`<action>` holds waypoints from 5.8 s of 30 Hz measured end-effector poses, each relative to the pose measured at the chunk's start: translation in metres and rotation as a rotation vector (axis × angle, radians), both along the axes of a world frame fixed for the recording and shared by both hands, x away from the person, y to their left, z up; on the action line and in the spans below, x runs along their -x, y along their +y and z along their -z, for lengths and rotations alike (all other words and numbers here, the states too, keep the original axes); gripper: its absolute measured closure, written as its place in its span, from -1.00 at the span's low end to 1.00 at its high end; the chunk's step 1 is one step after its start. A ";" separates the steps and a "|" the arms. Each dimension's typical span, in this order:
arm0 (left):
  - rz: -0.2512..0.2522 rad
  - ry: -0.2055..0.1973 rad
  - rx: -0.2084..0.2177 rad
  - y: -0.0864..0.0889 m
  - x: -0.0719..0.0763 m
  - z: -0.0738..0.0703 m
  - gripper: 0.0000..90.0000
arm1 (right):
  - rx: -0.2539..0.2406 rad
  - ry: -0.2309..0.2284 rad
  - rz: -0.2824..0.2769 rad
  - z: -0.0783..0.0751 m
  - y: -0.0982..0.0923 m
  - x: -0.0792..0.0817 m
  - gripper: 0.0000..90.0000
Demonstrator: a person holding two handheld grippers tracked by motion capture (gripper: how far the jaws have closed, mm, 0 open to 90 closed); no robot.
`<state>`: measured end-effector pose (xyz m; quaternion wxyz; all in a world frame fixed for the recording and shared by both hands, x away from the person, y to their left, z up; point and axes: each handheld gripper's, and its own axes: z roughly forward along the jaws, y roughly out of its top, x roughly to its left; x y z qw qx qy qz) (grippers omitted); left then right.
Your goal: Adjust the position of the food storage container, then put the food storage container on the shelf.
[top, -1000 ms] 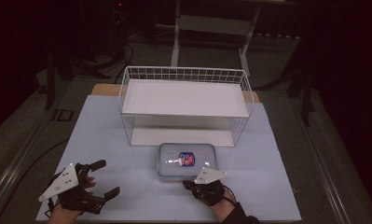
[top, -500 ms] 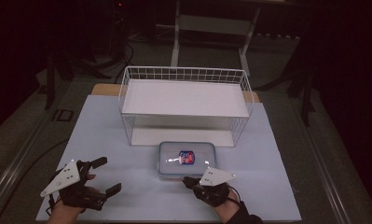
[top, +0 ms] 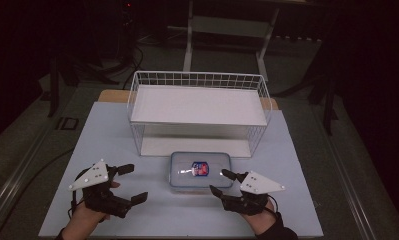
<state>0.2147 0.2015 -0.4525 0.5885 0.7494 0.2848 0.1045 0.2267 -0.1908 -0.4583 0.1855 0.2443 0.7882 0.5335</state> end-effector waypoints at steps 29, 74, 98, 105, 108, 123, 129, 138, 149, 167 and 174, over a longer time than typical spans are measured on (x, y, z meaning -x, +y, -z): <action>-0.073 0.425 -0.035 -0.057 -0.095 0.038 -0.98 | 0.013 -0.024 0.193 -0.002 -0.046 -0.015 -0.64; -0.005 0.838 0.120 -0.044 -0.123 0.073 0.11 | -0.063 0.509 0.160 0.032 -0.046 -0.075 -0.56; 0.045 0.691 0.100 -0.041 -0.101 0.063 0.25 | -0.161 0.724 0.050 0.045 -0.052 -0.089 -0.04; 0.010 0.659 0.064 -0.045 -0.091 0.056 0.25 | -0.179 0.735 0.072 0.044 -0.053 -0.084 0.01; -0.007 0.640 0.043 -0.048 -0.085 0.053 0.24 | -0.180 0.731 0.091 0.041 -0.051 -0.080 0.03; -0.048 0.609 0.027 -0.055 -0.078 0.047 0.23 | -0.196 0.699 0.146 0.033 -0.050 -0.073 0.04; -0.071 0.579 0.045 -0.054 -0.081 0.042 0.23 | -0.207 0.699 0.148 0.032 -0.050 -0.077 0.04; -0.098 0.545 0.062 -0.056 -0.094 0.030 0.23 | -0.215 0.663 0.150 0.020 -0.051 -0.091 0.04; -0.128 0.471 0.088 -0.059 -0.117 0.026 0.22 | -0.220 0.598 0.166 0.013 -0.049 -0.116 0.01; -0.210 0.395 0.058 -0.068 -0.143 0.043 0.19 | -0.263 0.543 0.216 0.033 -0.050 -0.147 -0.02; -0.199 0.382 0.080 -0.067 -0.150 0.049 0.16 | -0.270 0.507 0.240 0.036 -0.046 -0.151 -0.03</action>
